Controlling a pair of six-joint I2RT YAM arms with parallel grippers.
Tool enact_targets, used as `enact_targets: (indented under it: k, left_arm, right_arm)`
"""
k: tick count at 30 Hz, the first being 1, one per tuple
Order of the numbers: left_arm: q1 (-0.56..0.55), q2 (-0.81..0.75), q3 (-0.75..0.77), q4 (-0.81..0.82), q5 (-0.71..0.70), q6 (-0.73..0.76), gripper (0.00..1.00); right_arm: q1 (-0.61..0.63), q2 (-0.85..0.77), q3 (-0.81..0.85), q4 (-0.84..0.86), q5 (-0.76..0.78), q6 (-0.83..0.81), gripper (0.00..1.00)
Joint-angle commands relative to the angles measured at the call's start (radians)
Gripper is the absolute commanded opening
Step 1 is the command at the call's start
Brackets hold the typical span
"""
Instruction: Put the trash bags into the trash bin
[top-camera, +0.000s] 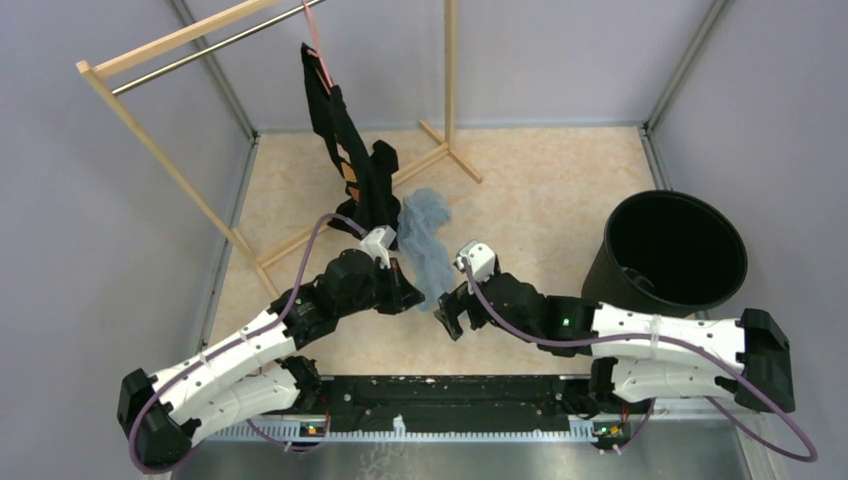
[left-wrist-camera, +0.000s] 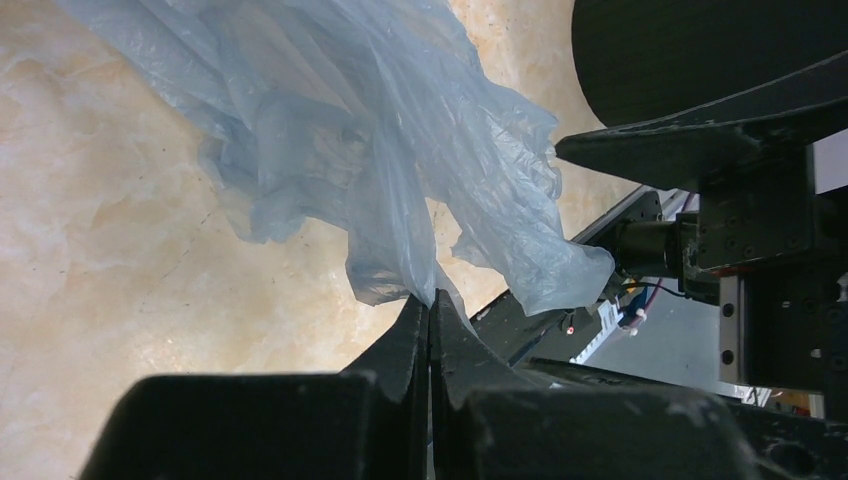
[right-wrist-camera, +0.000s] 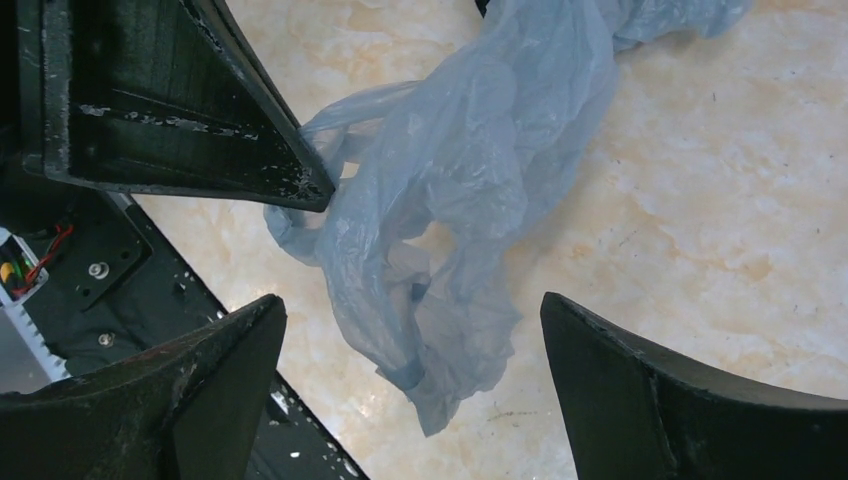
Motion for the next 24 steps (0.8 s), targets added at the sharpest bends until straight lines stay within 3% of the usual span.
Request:
enact_targets:
  k: [1, 2, 4, 7, 9, 15, 20, 24]
  left_arm:
    - [-0.003, -0.012, 0.03, 0.019, 0.006, 0.015, 0.0]
    - [-0.003, -0.012, 0.029, 0.017, 0.003, 0.016, 0.0]
    - [-0.004, -0.007, 0.027, 0.013, -0.003, 0.02, 0.0]
    - [-0.003, -0.002, 0.011, 0.001, -0.016, 0.022, 0.0]
    - [-0.003, -0.002, -0.016, -0.006, -0.028, 0.02, 0.0]
    - [-0.003, -0.002, -0.096, -0.029, -0.061, 0.005, 0.0]
    - [-0.003, -0.014, -0.121, -0.06, -0.151, -0.007, 0.0]
    - [-0.001, -0.034, -0.046, -0.113, -0.264, -0.001, 0.0]
  right_arm:
    - [-0.006, 0.052, 0.0, 0.094, 0.011, 0.012, 0.97]
    - [-0.006, 0.06, -0.004, 0.093, 0.047, 0.019, 0.95]
    - [-0.006, 0.066, -0.01, 0.083, 0.119, 0.038, 0.78]
    - [-0.006, 0.028, -0.039, 0.066, 0.232, 0.106, 0.26]
    - [-0.007, -0.021, -0.084, 0.087, 0.246, 0.137, 0.13]
    - [-0.012, -0.113, -0.205, 0.099, 0.242, 0.236, 0.0]
    - [-0.061, -0.119, -0.208, 0.048, 0.242, 0.26, 0.0]
    - [-0.244, -0.093, -0.16, 0.048, 0.104, 0.228, 0.0]
